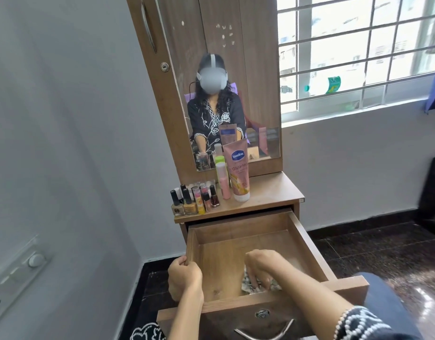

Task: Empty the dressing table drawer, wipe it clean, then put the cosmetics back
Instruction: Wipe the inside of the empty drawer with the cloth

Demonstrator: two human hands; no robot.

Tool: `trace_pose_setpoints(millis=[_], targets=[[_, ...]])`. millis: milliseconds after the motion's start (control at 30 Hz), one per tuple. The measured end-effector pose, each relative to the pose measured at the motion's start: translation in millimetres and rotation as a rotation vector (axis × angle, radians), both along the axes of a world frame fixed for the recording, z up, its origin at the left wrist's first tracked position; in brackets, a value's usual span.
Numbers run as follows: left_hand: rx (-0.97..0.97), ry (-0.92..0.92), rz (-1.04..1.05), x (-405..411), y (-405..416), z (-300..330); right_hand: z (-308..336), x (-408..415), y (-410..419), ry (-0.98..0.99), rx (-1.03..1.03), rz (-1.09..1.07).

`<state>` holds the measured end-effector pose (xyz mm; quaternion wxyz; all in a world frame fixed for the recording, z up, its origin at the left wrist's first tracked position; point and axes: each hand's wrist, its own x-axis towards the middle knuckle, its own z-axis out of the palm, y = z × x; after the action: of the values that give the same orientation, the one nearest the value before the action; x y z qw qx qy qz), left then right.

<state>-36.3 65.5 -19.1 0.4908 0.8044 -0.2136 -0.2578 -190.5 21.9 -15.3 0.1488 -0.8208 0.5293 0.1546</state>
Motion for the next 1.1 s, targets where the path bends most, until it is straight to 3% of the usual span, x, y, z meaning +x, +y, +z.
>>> trace_pose_setpoints(millis=[100,333,600,867,1000,1100], targets=[[0.013,-0.008,-0.001,0,1,2,-1,33,4,0.007,0.065,0.011],[0.012,-0.035,-0.007,3,0,-1,-6,90,25,-0.237,0.185,0.089],[0.007,0.006,0.002,2,-1,-2,0,35,12,-0.088,0.278,0.201],[0.007,0.01,0.009,4,-3,-6,-20,13,-13,-0.294,0.042,-0.046],[0.002,-0.009,0.014,3,-4,-7,-29,36,-34,-0.249,-0.088,-0.141],[0.005,-0.023,0.01,3,-5,-6,-30,67,-33,-0.205,-0.063,-0.06]])
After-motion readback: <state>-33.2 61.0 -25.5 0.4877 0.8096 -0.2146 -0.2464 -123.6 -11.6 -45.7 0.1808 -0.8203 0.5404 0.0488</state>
